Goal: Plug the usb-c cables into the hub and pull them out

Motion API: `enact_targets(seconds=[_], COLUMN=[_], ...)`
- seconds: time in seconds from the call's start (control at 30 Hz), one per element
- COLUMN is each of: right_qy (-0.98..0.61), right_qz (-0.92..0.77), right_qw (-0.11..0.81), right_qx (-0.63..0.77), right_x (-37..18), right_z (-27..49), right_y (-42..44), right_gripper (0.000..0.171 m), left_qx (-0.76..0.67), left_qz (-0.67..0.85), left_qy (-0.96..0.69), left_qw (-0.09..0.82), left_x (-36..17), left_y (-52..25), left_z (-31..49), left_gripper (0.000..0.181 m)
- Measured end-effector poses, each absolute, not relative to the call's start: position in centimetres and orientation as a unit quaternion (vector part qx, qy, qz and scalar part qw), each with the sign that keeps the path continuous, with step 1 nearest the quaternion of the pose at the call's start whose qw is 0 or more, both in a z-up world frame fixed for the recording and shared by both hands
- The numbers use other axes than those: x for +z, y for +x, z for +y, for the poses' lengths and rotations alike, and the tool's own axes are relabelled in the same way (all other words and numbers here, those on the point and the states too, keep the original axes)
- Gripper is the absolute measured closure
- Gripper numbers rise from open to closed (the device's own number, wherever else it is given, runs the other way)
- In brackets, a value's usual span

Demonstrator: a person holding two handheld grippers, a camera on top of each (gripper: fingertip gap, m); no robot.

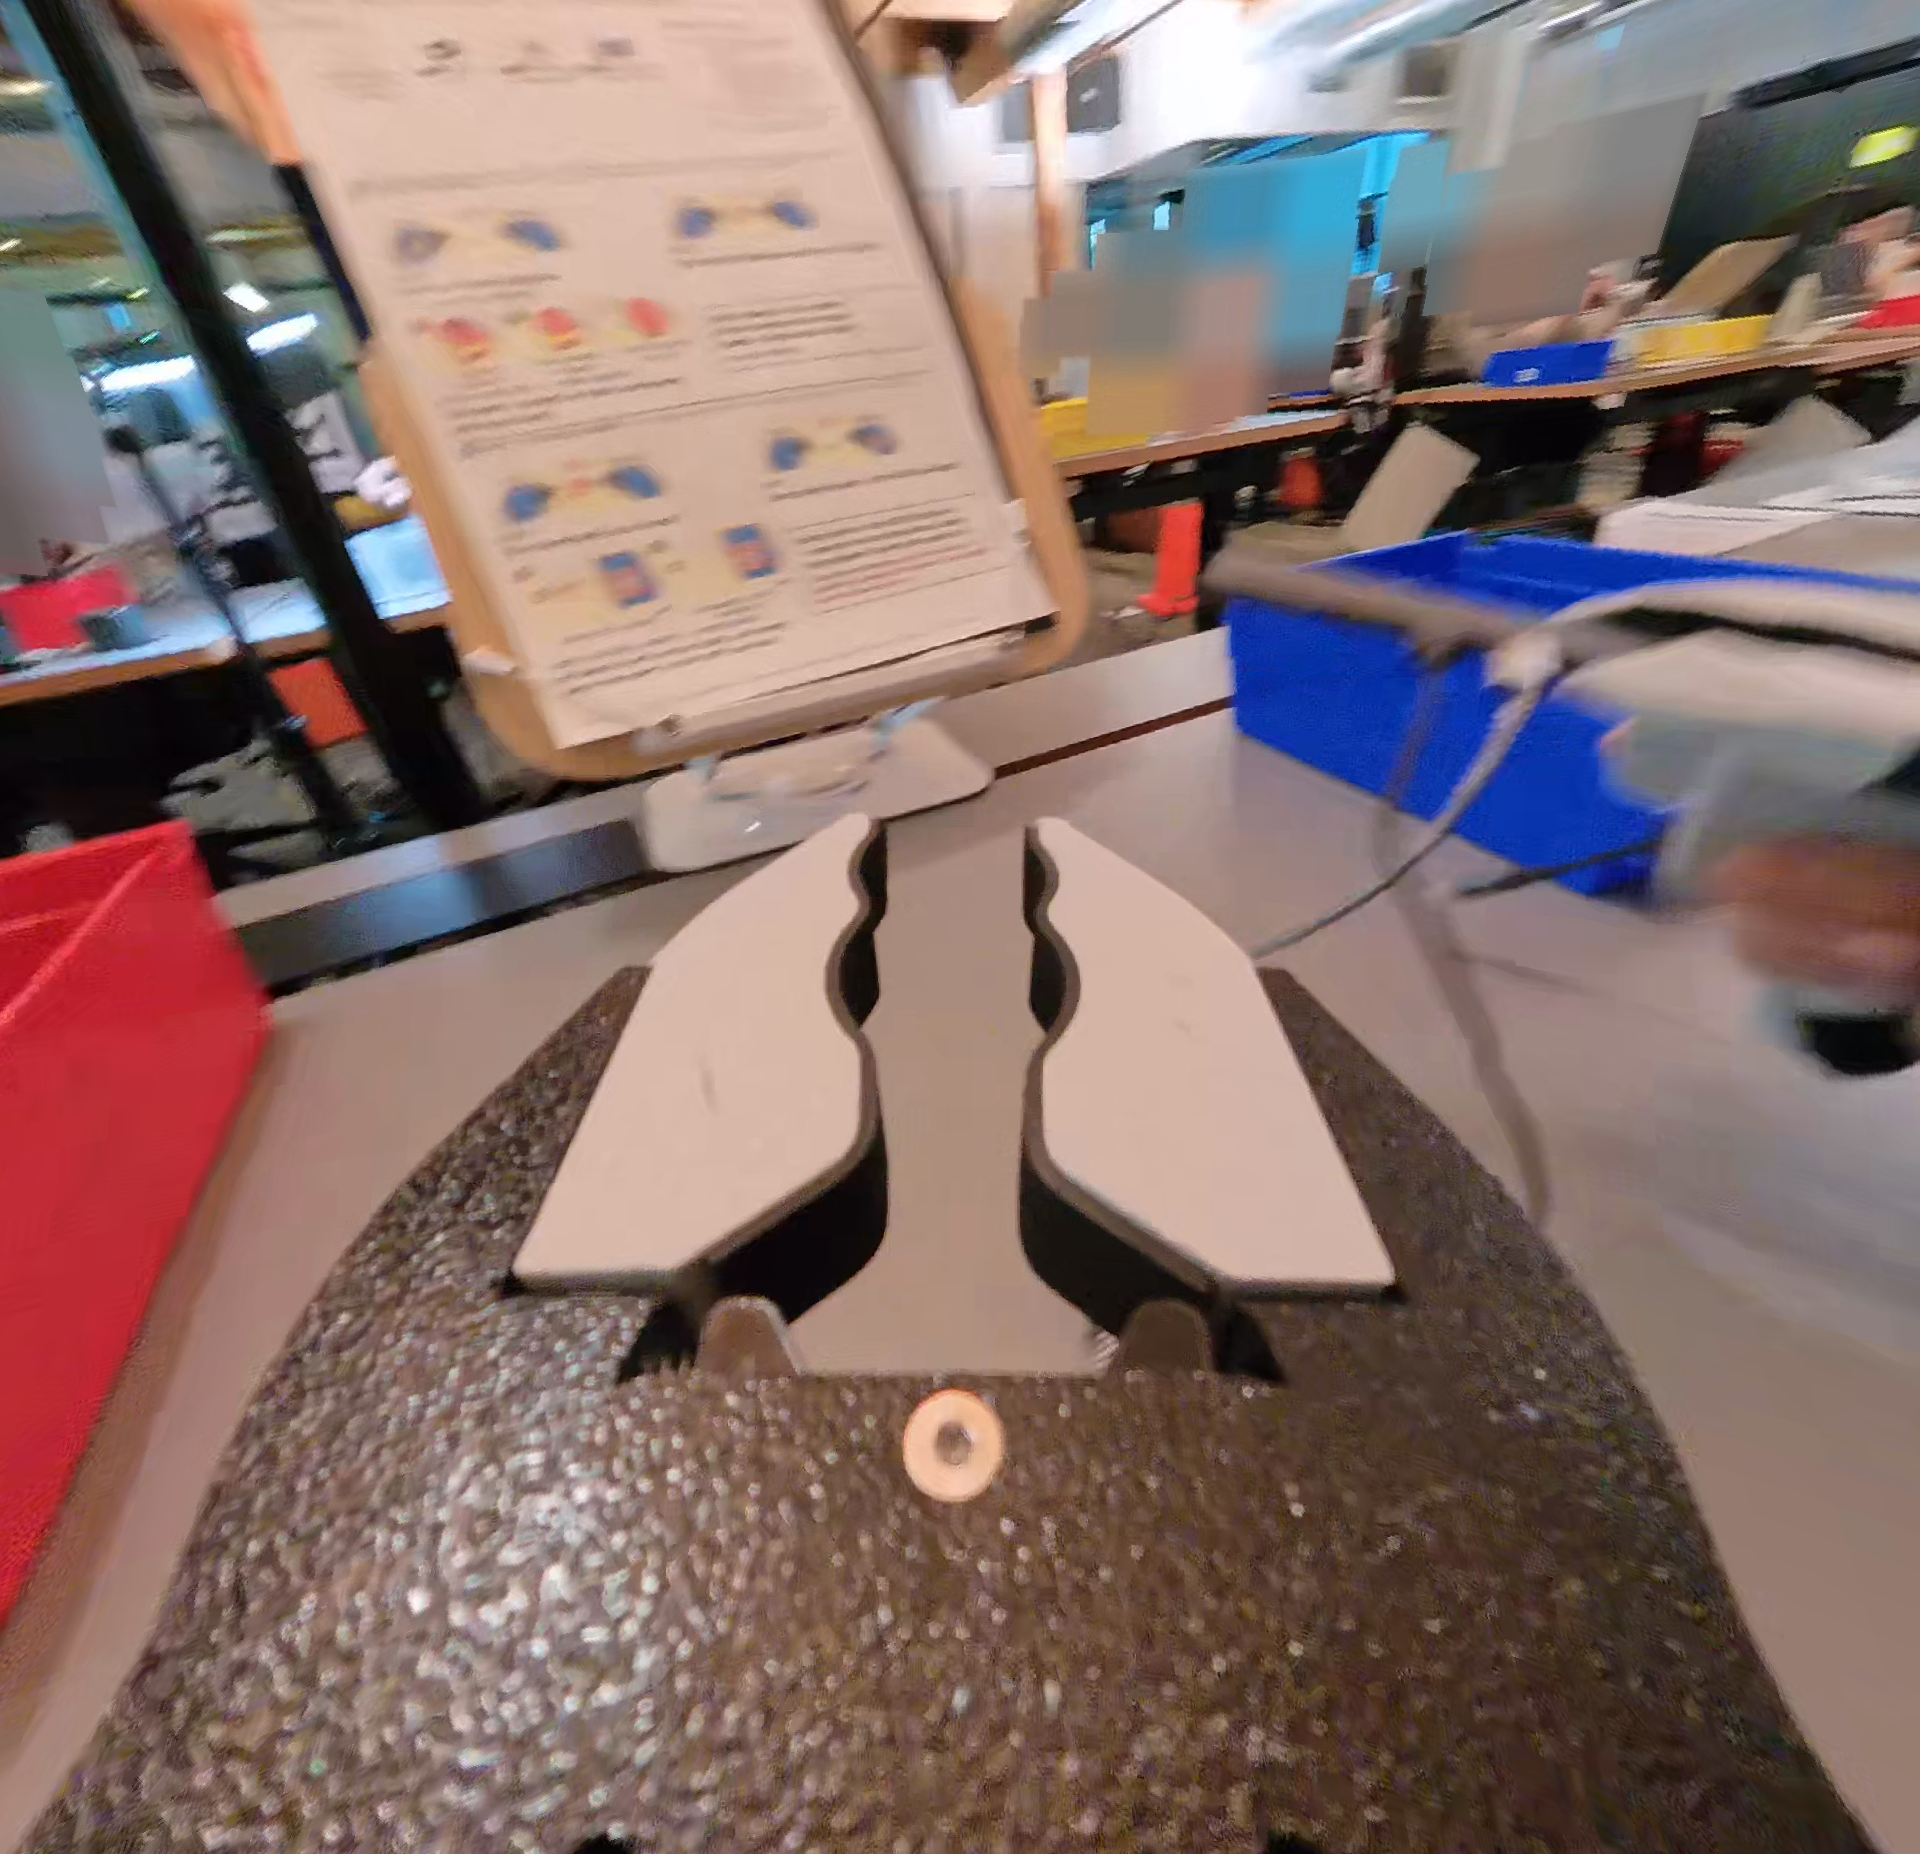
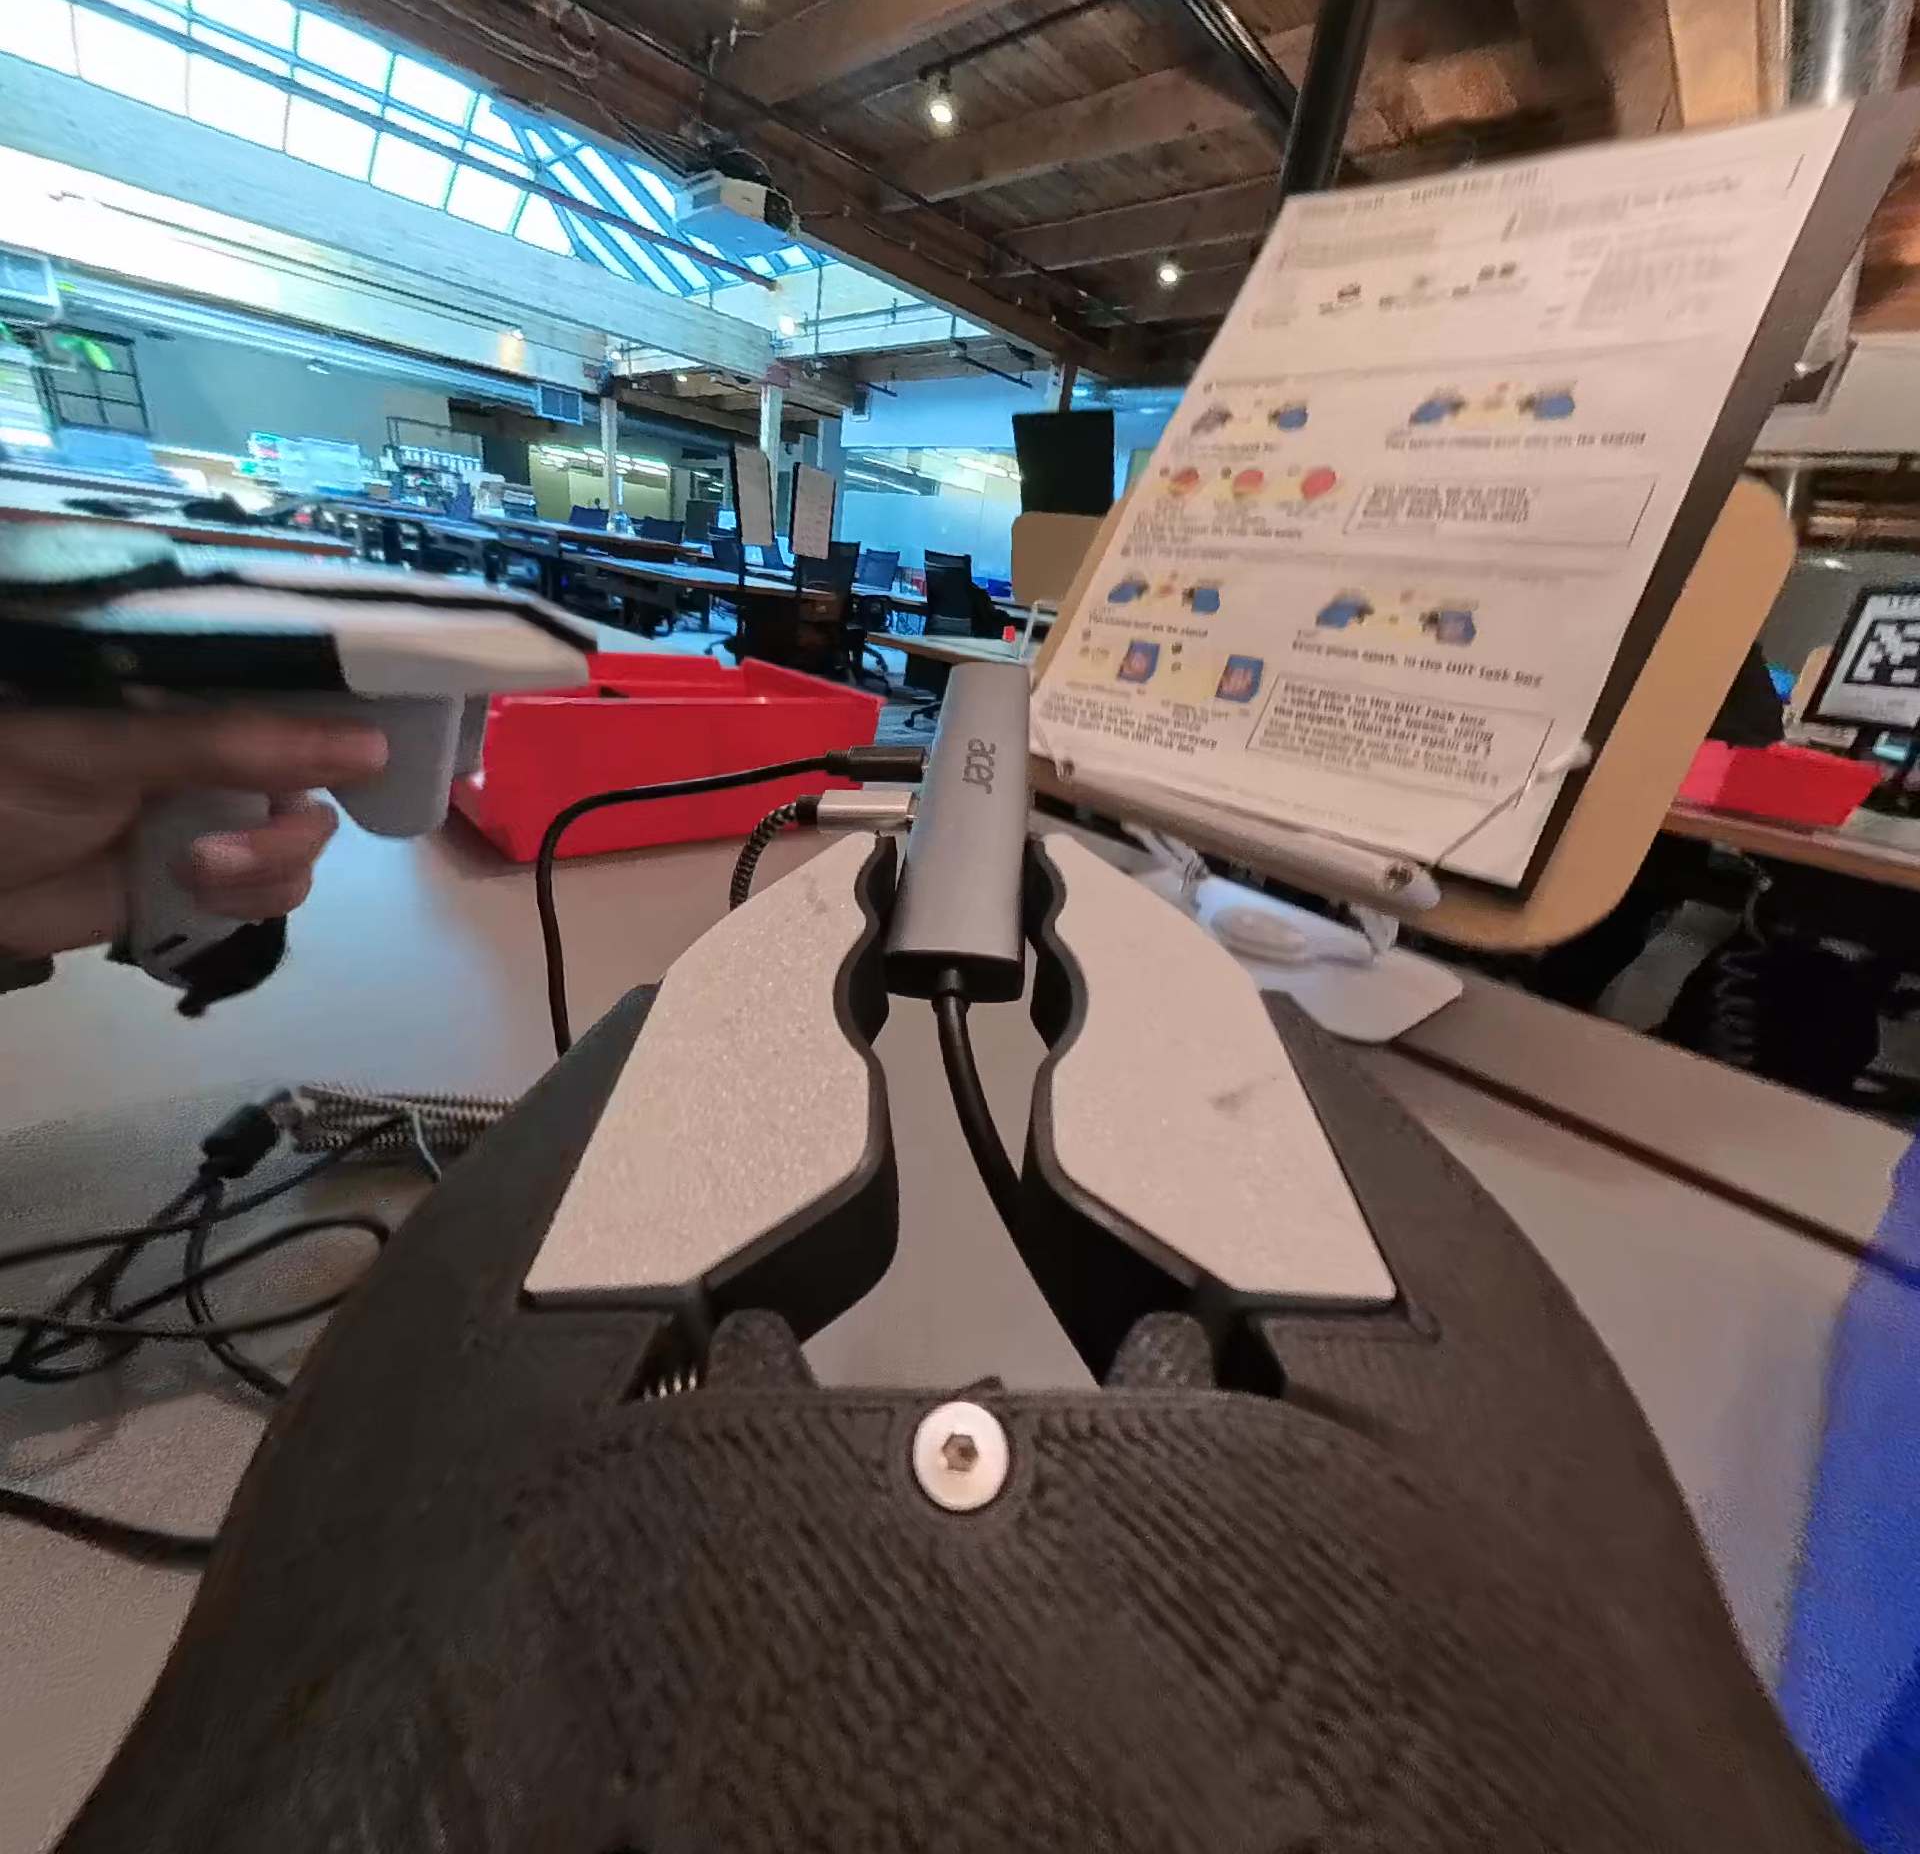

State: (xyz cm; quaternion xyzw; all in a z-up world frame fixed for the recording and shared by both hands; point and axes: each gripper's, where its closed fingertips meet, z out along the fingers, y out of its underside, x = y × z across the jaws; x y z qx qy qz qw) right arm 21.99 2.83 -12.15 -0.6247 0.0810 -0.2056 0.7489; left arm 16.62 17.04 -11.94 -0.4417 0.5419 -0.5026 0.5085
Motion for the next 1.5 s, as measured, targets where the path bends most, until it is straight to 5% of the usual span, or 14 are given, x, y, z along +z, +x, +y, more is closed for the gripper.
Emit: enact_targets(seconds=[0.17, 0.7, 1.1, 1.5], right_qy=[-0.602, -0.541, -0.66, -0.781], right_qz=[0.055, 0.053, 0.138, 0.317], right_qw=[0.762, 0.662, 0.518, 0.471], right_qx=[-0.232, -0.515, -0.527, -0.258], right_x=[-4.7, 22.4, 10.1, -9.1], right_z=[1.3, -10.2, -14.5, -13.5], right_y=[22.5, 33.2, 43.6, 45.4], right_gripper=[0.147, 0.148, 0.147, 0.147], left_qx=[-0.45, -0.447, -0.461, -0.45], left_qz=[0.563, 0.603, 0.593, 0.608], left_qy=[-0.502, -0.487, -0.491, -0.482], left_qw=[0.478, 0.447, 0.441, 0.442], left_x=[-15.8, -19.9, -19.7, -20.0], left_y=[16.1, 17.1, 17.0, 17.1], left_z=[22.4, 20.7, 20.9, 20.4], left_gripper=[0.146, 0.147, 0.149, 0.15])
